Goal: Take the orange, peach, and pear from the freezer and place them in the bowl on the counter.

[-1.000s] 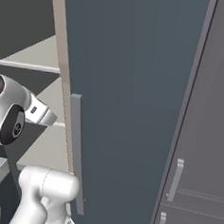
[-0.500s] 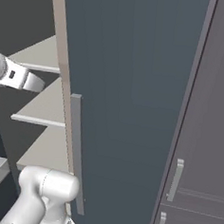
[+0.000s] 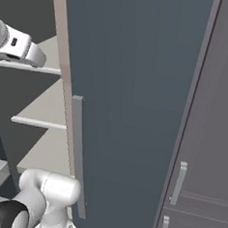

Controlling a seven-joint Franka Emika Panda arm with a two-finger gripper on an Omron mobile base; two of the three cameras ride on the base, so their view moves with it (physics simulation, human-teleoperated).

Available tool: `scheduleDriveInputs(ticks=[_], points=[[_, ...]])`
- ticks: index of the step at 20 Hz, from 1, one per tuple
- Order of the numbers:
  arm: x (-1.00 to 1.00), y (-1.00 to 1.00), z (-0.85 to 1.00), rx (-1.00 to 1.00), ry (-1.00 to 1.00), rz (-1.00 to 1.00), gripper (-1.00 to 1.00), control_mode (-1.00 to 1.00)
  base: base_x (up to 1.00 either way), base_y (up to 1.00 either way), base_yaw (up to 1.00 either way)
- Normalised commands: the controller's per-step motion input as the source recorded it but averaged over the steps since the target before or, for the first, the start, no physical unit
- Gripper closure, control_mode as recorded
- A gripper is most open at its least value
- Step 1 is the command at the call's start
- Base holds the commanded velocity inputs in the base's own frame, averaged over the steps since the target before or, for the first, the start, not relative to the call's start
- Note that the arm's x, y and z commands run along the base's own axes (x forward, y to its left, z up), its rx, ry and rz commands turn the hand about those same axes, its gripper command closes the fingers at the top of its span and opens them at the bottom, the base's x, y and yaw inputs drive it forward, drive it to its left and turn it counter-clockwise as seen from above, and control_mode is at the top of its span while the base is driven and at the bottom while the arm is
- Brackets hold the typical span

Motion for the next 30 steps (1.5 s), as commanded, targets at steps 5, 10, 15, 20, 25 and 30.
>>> scheduleDriveInputs(ticks=[5,10,15,20,25,30], points=[[0.29,0.0,-0.23,-0.09,-0.01,0.0,-1.0,-1.0,0.0,0.0,0.0],[0.68,0.0,-0.13,-0.01,0.0,0.0,-1.0,-1.0,0.0,0.0,0.0],[0.83,0.04,-0.02,0.0,0.0,0.0,-1.0,-1.0,0.0,0.0,0.0],[0.72,0.13,-0.08,0.0,0.0,0.0,-1.0,-1.0,0.0,0.0,0.0],[0.52,0.08,-0.22,0.0,0.0,0.0,-1.0,-1.0,0.0,0.0,0.0],[0.47,0.0,-0.33,0.0,0.0,0.0,-1.0,-1.0,0.0,0.0,0.0]])
